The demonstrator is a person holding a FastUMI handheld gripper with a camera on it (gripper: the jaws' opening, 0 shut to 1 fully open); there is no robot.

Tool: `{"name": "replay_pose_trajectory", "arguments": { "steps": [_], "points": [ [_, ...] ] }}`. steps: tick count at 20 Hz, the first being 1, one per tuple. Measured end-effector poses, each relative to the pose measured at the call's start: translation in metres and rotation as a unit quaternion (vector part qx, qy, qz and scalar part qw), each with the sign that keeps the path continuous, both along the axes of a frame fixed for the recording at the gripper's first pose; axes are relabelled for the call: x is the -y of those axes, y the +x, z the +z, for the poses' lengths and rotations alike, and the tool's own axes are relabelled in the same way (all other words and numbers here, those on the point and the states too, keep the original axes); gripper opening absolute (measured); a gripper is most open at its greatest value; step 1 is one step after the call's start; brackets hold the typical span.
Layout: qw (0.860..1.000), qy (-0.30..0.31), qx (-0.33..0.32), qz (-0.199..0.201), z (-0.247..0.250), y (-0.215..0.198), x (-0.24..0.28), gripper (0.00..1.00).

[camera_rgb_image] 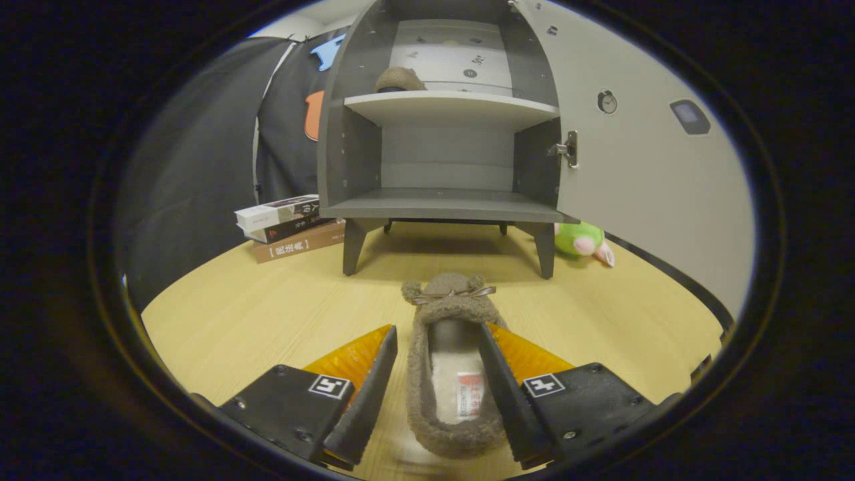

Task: Open the shoe cabinet door, grab the shoes and put them into the shoe cabinet, then close the shoe cabinet door.

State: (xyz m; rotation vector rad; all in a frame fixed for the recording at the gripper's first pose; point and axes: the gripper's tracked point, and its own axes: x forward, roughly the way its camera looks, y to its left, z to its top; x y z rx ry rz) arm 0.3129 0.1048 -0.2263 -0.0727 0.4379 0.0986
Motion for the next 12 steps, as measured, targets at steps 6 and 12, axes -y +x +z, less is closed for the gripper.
{"name": "replay_pose_trajectory", "arguments": {
  "steps": [6,12],
  "points": [
    [0.998,0.005,-0.054,0.009,-0.01,-0.002,-0.006,0.56],
    [0.998,0.021,-0.052,0.024,-0.007,-0.005,-0.012,0.12]
  ]
}}
